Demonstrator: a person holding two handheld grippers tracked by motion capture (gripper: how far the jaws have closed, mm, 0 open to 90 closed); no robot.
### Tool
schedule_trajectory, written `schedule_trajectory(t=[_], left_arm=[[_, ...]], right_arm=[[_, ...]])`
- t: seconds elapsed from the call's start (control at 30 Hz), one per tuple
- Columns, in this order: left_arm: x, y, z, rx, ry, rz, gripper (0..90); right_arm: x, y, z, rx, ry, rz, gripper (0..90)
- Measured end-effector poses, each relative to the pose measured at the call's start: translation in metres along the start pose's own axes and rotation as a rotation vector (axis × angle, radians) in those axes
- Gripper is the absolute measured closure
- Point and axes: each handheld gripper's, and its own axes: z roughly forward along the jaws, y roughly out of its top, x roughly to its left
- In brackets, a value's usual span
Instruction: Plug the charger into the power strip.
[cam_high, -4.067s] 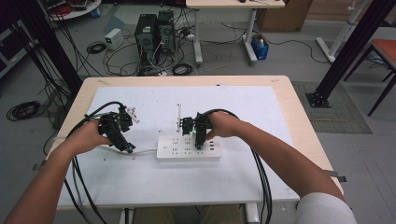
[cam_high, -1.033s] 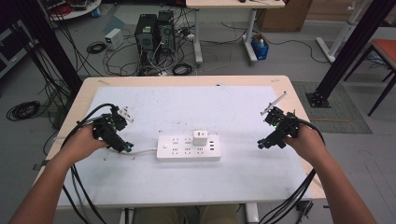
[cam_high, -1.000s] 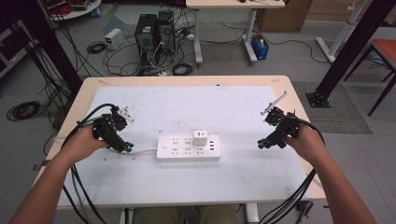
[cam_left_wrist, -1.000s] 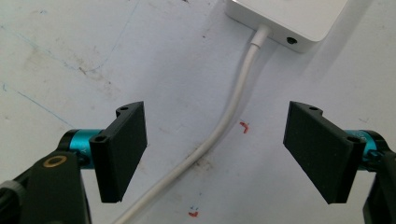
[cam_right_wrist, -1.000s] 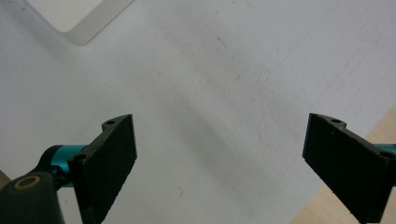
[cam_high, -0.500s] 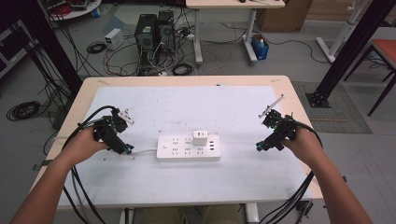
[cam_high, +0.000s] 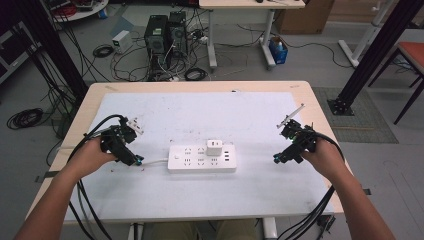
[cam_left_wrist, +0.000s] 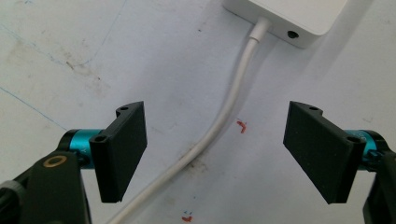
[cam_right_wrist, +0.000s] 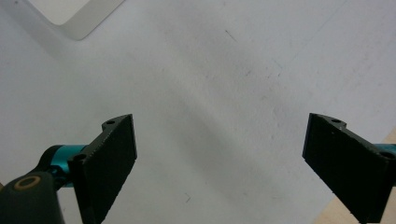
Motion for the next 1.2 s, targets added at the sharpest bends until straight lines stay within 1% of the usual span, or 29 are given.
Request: schedule_trajectory(t=[0.07,0.13,0.17,0.2,0.23,0.27,0.3,0.33,0.37,0.4,0.43,0.47,0.5,0.53,0.57,0.6,0.63,0.67,0.73,0.77,1.2], left_arm=[[0.002,-0.002,0.003,-0.009,0.022,-0.026,21.7],[0.005,-0.005,0.007,-0.024,0.045,-0.072,21.7],[0.006,-0.008,0.011,-0.036,0.047,-0.104,21.7],[0.007,-0.010,0.016,-0.041,0.040,-0.144,21.7],[0.008,-0.014,0.021,-0.041,0.026,-0.171,21.7],[0.008,-0.017,0.027,-0.050,0.028,-0.195,21.7],[0.007,-0.022,0.033,-0.069,0.041,-0.221,21.7],[0.007,-0.027,0.039,-0.096,0.050,-0.252,21.7],[0.006,-0.032,0.044,-0.133,0.067,-0.284,21.7],[0.005,-0.038,0.049,-0.172,0.086,-0.316,21.7],[0.003,-0.044,0.054,-0.209,0.103,-0.350,21.7],[0.002,-0.051,0.059,-0.246,0.121,-0.381,21.7],[0.000,-0.058,0.065,-0.280,0.143,-0.406,21.7],[0.000,-0.058,0.065,-0.280,0.143,-0.406,21.7],[-0.005,-0.072,0.074,-0.357,0.173,-0.465,21.7],[-0.006,-0.078,0.078,-0.406,0.167,-0.508,21.7],[-0.006,-0.084,0.081,-0.454,0.155,-0.537,21.6],[-0.007,-0.086,0.081,-0.471,0.155,-0.539,21.7],[-0.010,-0.084,0.082,-0.458,0.187,-0.522,21.7],[-0.009,-0.084,0.082,-0.459,0.182,-0.525,21.6],[-0.010,-0.085,0.082,-0.463,0.187,-0.526,21.7]], right_arm=[[0.000,-0.002,0.002,-0.011,-0.003,0.013,9.3],[-0.001,-0.006,0.006,-0.024,-0.015,0.034,9.3],[-0.001,-0.008,0.010,-0.032,-0.021,0.055,9.3],[-0.002,-0.010,0.015,-0.042,-0.024,0.076,9.3],[-0.002,-0.013,0.021,-0.054,-0.031,0.105,9.3],[-0.002,-0.016,0.028,-0.071,-0.037,0.136,9.3],[-0.002,-0.019,0.036,-0.092,-0.054,0.177,9.3],[-0.002,-0.023,0.044,-0.116,-0.074,0.218,9.3],[-0.001,-0.027,0.051,-0.142,-0.099,0.276,9.3],[0.000,-0.032,0.059,-0.171,-0.106,0.330,9.3],[0.002,-0.036,0.067,-0.192,-0.095,0.373,9.3],[0.004,-0.039,0.074,-0.207,-0.101,0.406,9.3],[0.006,-0.042,0.081,-0.218,-0.107,0.429,9.3],[0.006,-0.042,0.081,-0.218,-0.107,0.429,9.3],[0.009,-0.045,0.088,-0.226,-0.110,0.448,5.8],[0.019,-0.047,0.094,-0.269,-0.151,0.435,0.9],[0.023,-0.048,0.096,-0.289,-0.181,0.433,0.9],[0.024,-0.051,0.097,-0.318,-0.183,0.438,0.8],[0.027,-0.061,0.100,-0.398,-0.200,0.427,0.9],[0.028,-0.062,0.100,-0.406,-0.204,0.426,0.9],[0.028,-0.062,0.101,-0.410,-0.205,0.424,0.9]])
